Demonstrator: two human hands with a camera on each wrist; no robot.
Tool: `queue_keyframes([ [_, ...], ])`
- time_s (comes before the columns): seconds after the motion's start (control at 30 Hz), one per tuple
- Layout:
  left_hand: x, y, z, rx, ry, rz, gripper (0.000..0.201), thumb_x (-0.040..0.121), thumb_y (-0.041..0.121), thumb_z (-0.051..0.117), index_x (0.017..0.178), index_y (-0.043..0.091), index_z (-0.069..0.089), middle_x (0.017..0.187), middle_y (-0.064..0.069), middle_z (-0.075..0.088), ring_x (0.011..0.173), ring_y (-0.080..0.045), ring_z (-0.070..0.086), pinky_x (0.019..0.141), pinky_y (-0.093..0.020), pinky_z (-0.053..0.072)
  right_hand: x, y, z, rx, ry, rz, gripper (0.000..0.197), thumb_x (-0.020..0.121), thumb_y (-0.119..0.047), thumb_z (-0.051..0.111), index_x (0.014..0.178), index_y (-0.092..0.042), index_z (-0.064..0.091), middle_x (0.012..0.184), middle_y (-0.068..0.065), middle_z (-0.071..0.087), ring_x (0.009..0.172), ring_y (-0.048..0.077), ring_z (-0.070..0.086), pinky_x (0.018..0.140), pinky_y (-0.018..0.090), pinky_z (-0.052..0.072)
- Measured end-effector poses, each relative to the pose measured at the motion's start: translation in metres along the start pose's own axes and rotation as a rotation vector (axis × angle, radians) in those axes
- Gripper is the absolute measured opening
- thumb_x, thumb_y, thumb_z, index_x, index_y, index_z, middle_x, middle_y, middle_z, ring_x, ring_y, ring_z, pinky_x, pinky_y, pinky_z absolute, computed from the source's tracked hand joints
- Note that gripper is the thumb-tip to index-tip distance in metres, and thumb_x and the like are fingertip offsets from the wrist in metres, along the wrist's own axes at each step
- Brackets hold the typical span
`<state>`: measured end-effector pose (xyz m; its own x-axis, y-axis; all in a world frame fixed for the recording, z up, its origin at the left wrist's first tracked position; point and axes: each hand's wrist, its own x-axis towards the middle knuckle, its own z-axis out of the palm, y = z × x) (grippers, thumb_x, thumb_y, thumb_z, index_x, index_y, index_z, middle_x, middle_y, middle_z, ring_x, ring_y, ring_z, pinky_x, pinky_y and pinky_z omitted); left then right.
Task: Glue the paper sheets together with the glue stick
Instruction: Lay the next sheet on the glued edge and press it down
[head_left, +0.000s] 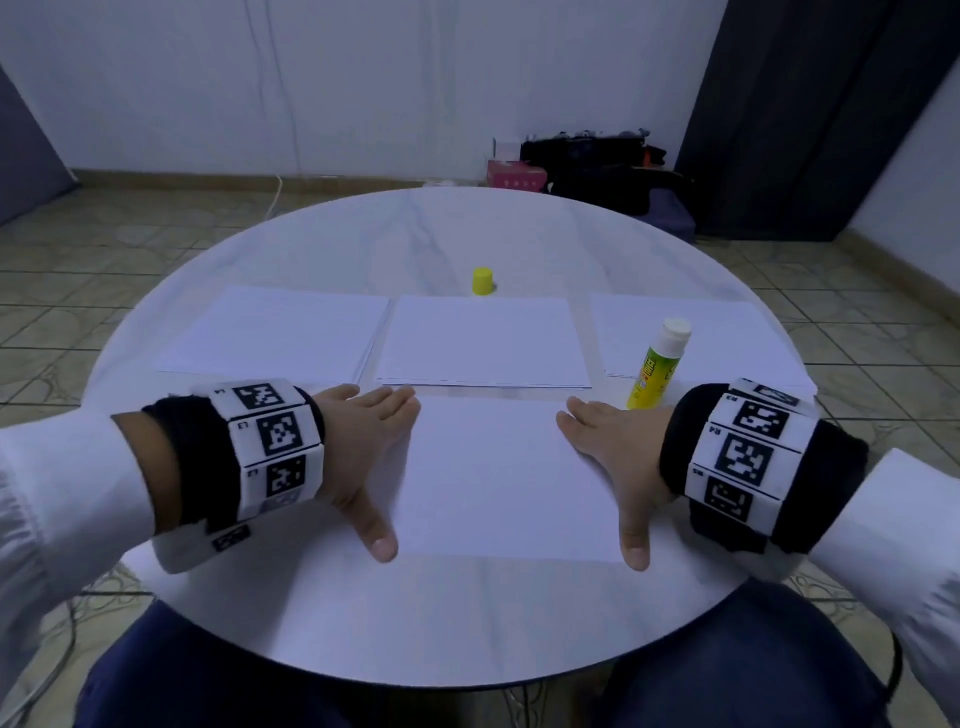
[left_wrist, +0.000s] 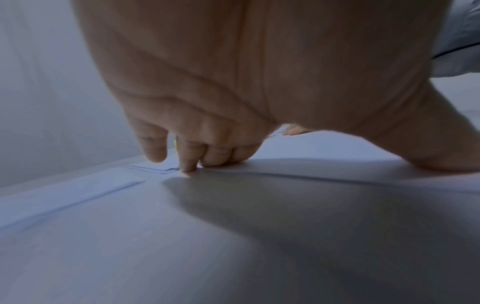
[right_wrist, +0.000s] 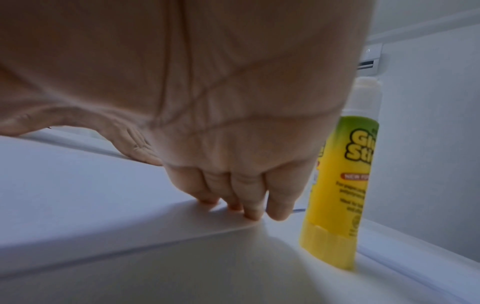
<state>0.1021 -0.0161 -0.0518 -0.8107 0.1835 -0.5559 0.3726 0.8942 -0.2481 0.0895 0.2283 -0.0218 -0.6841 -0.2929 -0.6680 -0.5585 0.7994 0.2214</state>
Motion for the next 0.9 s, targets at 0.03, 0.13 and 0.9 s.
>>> queue_keyframes([
  [0.03, -0.001, -0.001, 0.001, -0.001, -0.001, -0.006, 0.15, 0.049, 0.087, 0.061, 0.149, 0.008, -0.018, 0.159, -0.004, -0.017, 0.147, -0.013, -0.011, 0.12, -0.038, -0.002, -0.001, -0.001, -0.001, -0.004, -0.008, 0.005, 0.137, 0.063, -0.041, 0.084, 0.148, -0.009, -0.02, 0.157, 0.005, -0.018, 0.146, 0.018, -0.005, 0.116, 0.035, 0.011],
  [0.13, -0.002, 0.0, 0.001, 0.003, -0.008, -0.021, 0.148, 0.051, 0.086, 0.062, 0.15, 0.009, -0.017, 0.159, -0.003, -0.017, 0.147, -0.012, -0.013, 0.12, -0.039, -0.004, -0.003, -0.008, -0.006, -0.027, -0.023, -0.013, 0.134, 0.066, -0.039, 0.083, 0.148, -0.011, -0.019, 0.158, 0.006, -0.015, 0.146, 0.019, -0.003, 0.116, 0.038, 0.014],
  [0.9, -0.009, 0.002, -0.002, 0.048, -0.023, -0.085, 0.146, 0.049, 0.09, 0.056, 0.151, 0.012, -0.012, 0.161, 0.0, -0.01, 0.147, -0.013, -0.01, 0.119, -0.042, -0.007, 0.03, -0.025, -0.016, 0.075, 0.076, -0.227, 0.126, 0.066, -0.046, 0.082, 0.149, -0.033, -0.013, 0.157, -0.002, -0.021, 0.145, 0.017, -0.015, 0.117, 0.045, 0.0],
])
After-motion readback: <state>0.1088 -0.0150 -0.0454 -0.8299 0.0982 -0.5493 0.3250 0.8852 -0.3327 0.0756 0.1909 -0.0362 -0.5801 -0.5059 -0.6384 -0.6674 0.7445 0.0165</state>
